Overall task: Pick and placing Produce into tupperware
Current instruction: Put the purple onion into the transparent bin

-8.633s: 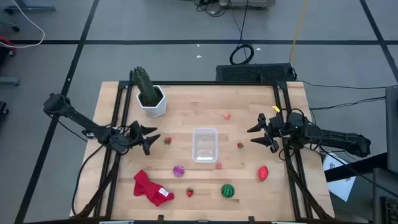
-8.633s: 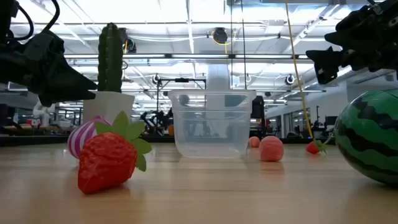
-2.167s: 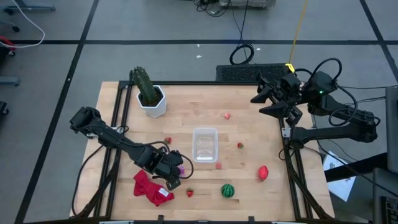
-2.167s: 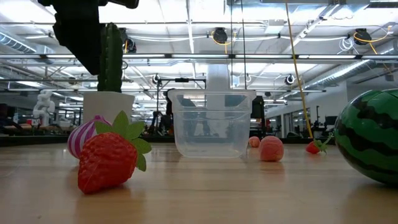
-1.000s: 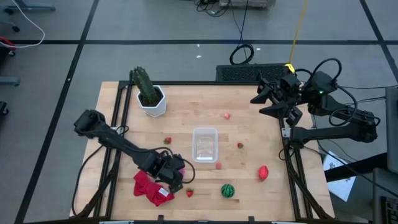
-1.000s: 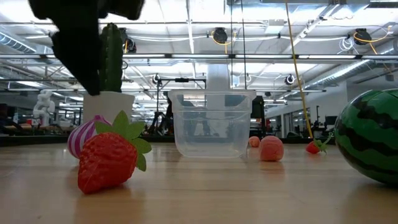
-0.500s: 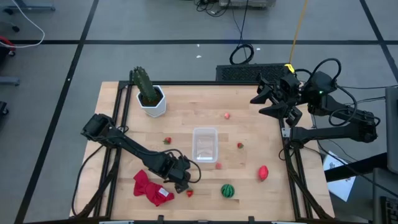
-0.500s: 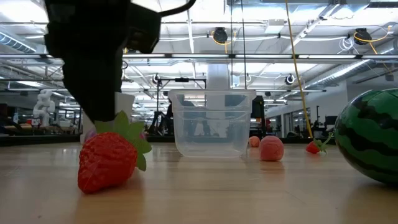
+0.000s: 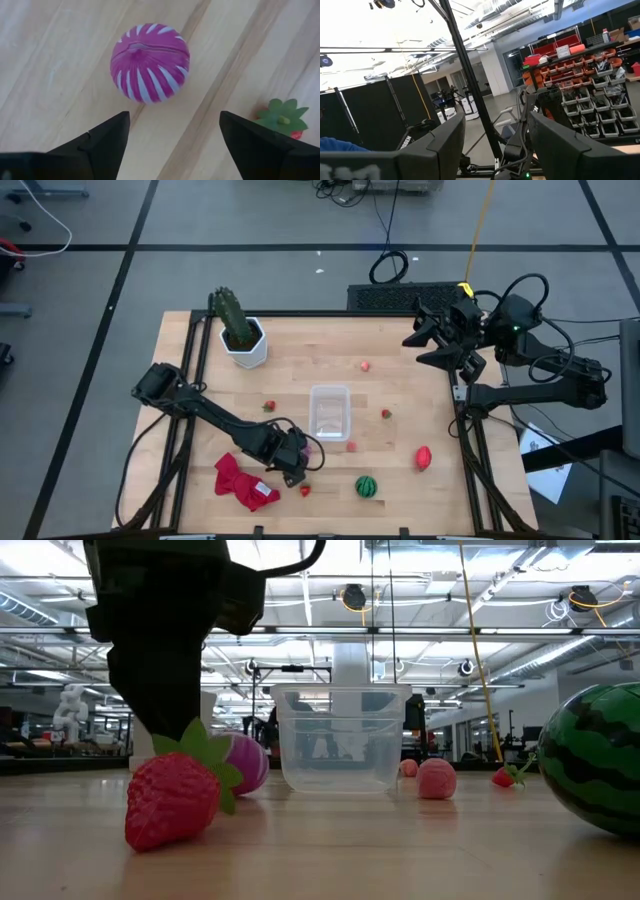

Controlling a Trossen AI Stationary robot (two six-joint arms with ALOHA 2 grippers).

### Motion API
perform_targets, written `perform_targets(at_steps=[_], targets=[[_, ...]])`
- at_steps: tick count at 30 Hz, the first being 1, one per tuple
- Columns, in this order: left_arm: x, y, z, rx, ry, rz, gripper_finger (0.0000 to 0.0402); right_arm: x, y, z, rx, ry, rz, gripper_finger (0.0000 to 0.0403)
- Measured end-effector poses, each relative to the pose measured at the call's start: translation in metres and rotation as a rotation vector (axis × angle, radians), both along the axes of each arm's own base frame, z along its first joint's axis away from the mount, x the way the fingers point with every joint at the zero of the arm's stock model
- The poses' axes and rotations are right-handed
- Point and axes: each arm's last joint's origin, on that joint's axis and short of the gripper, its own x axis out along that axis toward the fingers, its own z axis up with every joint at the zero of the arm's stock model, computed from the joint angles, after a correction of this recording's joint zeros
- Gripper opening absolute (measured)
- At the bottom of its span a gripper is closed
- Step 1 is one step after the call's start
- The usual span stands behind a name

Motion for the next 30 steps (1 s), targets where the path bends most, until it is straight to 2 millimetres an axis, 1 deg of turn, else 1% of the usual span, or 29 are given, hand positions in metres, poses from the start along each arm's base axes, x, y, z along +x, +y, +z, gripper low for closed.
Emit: perform_targets(at_steps=[13,21,25,30], targets=[[0.0040,0.0076,0.0003,0.023,-0.021,0.056,0.0318,0.0001,0.0000,-0.0001,0.001,0.001,0.001,0.0210],[0.0066,0.0064,0.0012,0.018,-0.048,0.028,0.0312,0.0001,-0.0001,-0.0001,0.001,0.001,0.000,0.0210],[0.0072,0.0062,-0.0014,0.021,-0.042,0.027,0.0308,0.0001,0.0000,-0.0001,0.002,0.001,0.000,0.0210],[0.0081,0.0084,-0.0014,0.036,-0.047,0.026,0.0310,0.0003,-0.0001,-0.0001,0.002,0.002,-0.002,0.0210]])
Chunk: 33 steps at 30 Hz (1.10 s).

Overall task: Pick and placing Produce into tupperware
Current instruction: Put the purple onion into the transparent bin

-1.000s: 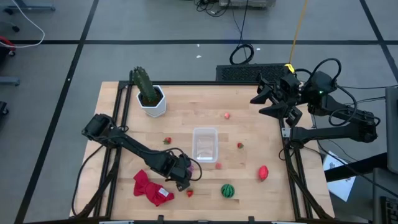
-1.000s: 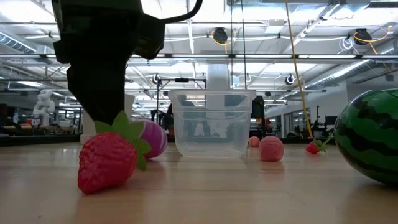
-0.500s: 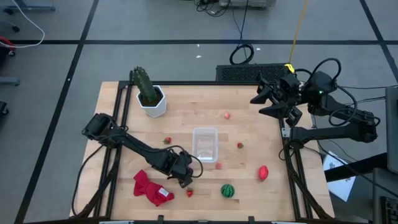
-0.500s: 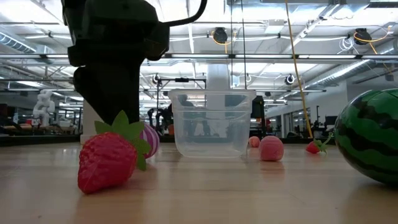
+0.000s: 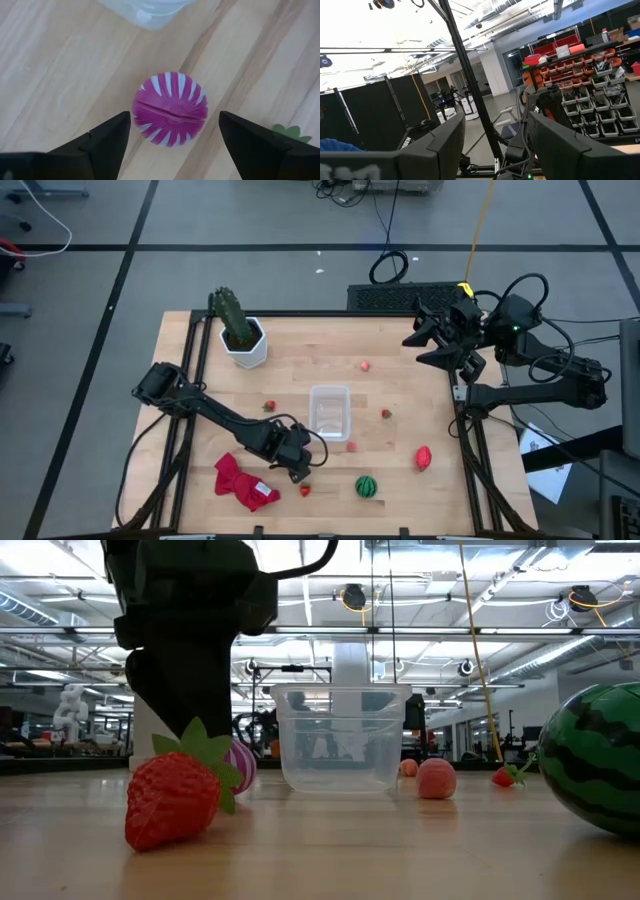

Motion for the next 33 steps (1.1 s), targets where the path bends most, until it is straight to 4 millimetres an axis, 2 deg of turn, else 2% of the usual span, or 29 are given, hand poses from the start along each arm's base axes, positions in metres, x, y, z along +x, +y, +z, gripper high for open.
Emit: perform_targets(at_steps=[12,24,33], targets=[[0.003,0.002,-0.011,-0.002,0.036,-0.007,0.0287,0.000,0.000,0.000,0.000,0.000,-0.001,0.0210],[0.004,0.002,-0.010,-0.008,0.025,-0.003,0.0281,0.000,0.000,0.000,0.000,-0.001,-0.001,0.0210],[0.004,0.002,-0.009,-0.019,0.024,0.017,0.0259,0.000,0.000,0.000,0.000,-0.001,-0.001,0.0210]])
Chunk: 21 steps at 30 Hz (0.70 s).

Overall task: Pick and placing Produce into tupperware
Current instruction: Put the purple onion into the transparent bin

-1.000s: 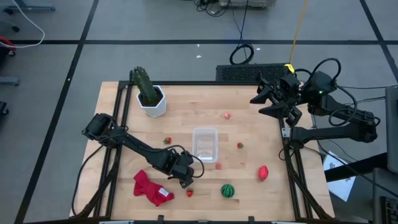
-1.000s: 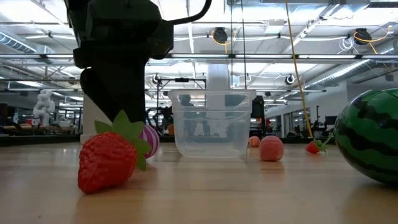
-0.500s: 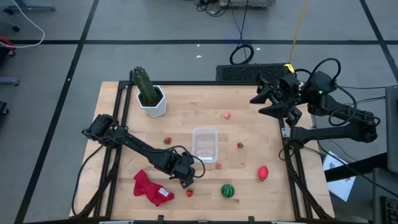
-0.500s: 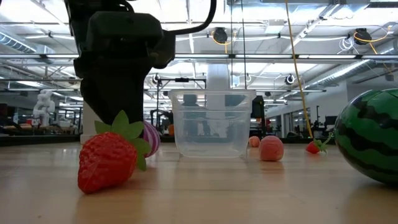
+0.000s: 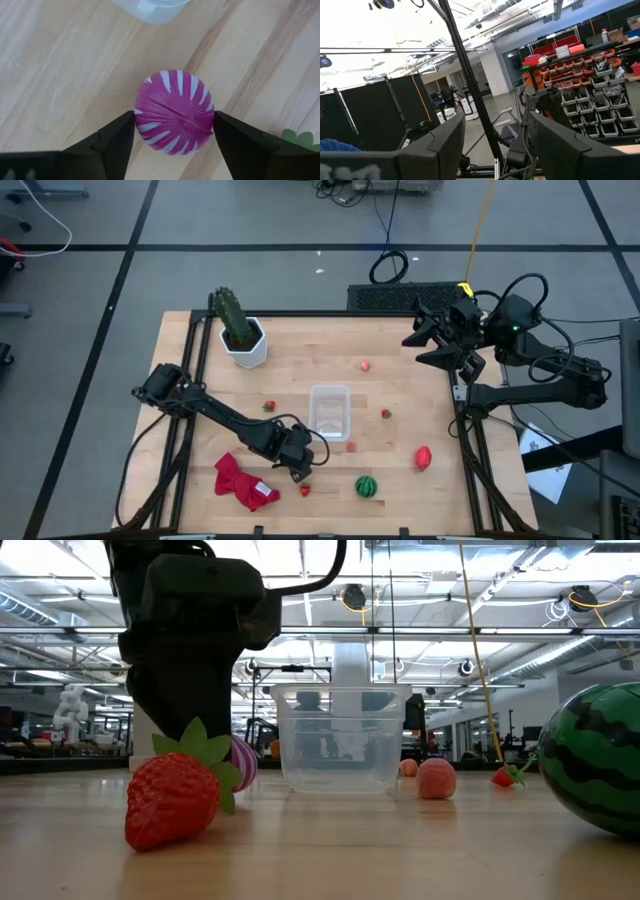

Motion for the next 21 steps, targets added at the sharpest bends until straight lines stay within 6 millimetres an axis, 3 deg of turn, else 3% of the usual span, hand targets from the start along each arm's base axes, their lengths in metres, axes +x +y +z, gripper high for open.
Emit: perform_targets(at_steps=[21], targets=[[-0.0002,-0.0005,0.0003,-0.021,0.006,0.007,0.0254,0.0000,0.0000,0.0000,0.000,0.000,0.000,0.0210]])
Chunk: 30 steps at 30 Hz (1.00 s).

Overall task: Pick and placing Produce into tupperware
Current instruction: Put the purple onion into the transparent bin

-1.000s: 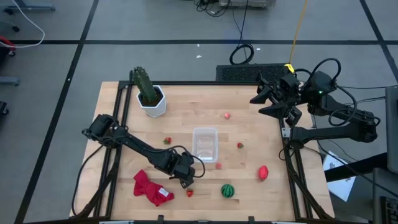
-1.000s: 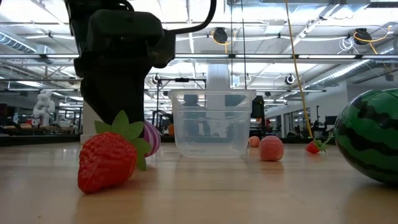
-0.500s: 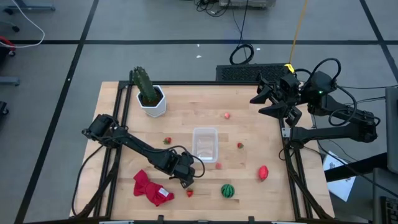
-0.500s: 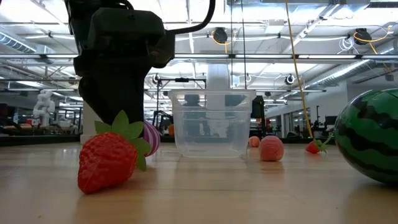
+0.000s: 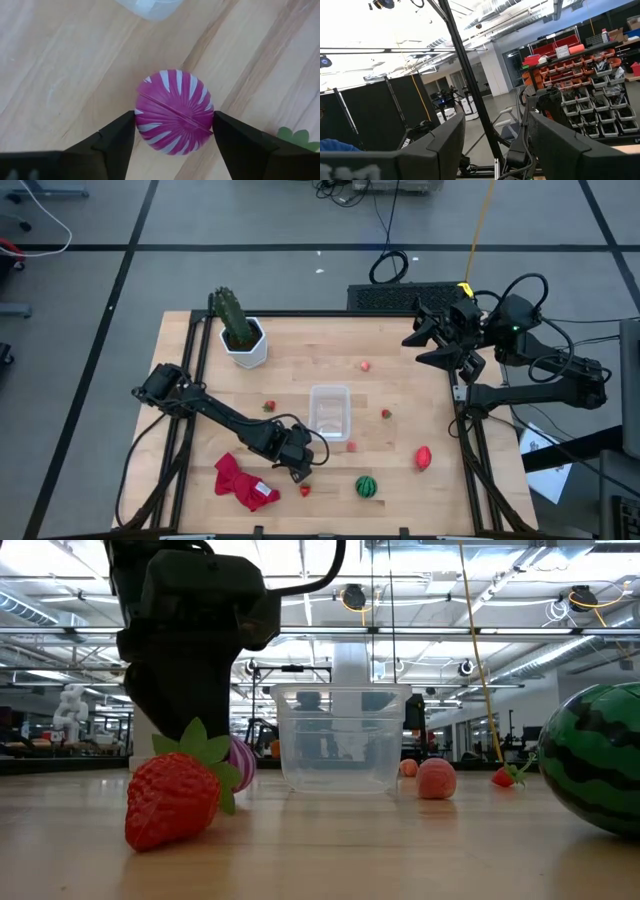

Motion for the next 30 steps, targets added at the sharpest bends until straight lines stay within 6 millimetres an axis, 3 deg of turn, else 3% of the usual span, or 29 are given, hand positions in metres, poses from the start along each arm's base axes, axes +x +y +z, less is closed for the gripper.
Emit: perform_targets(at_steps=[20,30], targets=[[-0.007,0.001,0.023,-0.025,-0.046,-0.004,0.0250,0.000,0.000,0.000,0.023,0.004,0.002,0.0210],[-0.026,0.006,0.071,-0.079,-0.143,-0.001,0.0250,0.000,0.000,0.000,0.023,0.003,0.002,0.0210]])
